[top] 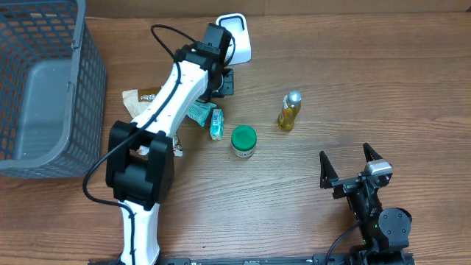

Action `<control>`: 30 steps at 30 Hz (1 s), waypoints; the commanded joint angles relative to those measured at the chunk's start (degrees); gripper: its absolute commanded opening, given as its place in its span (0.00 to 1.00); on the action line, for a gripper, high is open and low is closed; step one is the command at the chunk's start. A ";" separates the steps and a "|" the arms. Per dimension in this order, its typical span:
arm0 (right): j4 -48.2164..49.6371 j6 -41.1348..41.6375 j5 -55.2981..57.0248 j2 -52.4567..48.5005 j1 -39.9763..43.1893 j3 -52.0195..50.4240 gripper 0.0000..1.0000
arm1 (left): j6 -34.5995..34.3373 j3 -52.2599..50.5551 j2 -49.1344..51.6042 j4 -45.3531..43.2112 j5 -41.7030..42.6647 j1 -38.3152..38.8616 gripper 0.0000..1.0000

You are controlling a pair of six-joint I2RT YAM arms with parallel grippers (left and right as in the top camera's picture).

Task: Scan the item barcode

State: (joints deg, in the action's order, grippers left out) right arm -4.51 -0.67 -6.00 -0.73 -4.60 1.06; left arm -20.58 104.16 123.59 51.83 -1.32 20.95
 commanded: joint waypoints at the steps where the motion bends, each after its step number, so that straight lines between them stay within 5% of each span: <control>1: 0.24 -0.26 0.09 0.57 0.13 -0.61 1.00 | -1.18 -0.72 2.29 -0.13 -5.86 -0.15 0.04; 21: 0.24 -0.24 0.09 0.57 0.13 -0.61 1.00 | 0.11 -8.31 2.69 -3.61 -8.26 -1.09 0.04; 30: 0.24 -0.26 0.09 0.57 0.13 -0.61 1.00 | 1.20 -1.81 2.49 12.09 -8.07 -1.11 0.04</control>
State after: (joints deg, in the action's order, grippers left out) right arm -4.51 -0.67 -5.98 -0.73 -4.58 1.06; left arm -20.80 98.26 125.75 59.64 -8.86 20.12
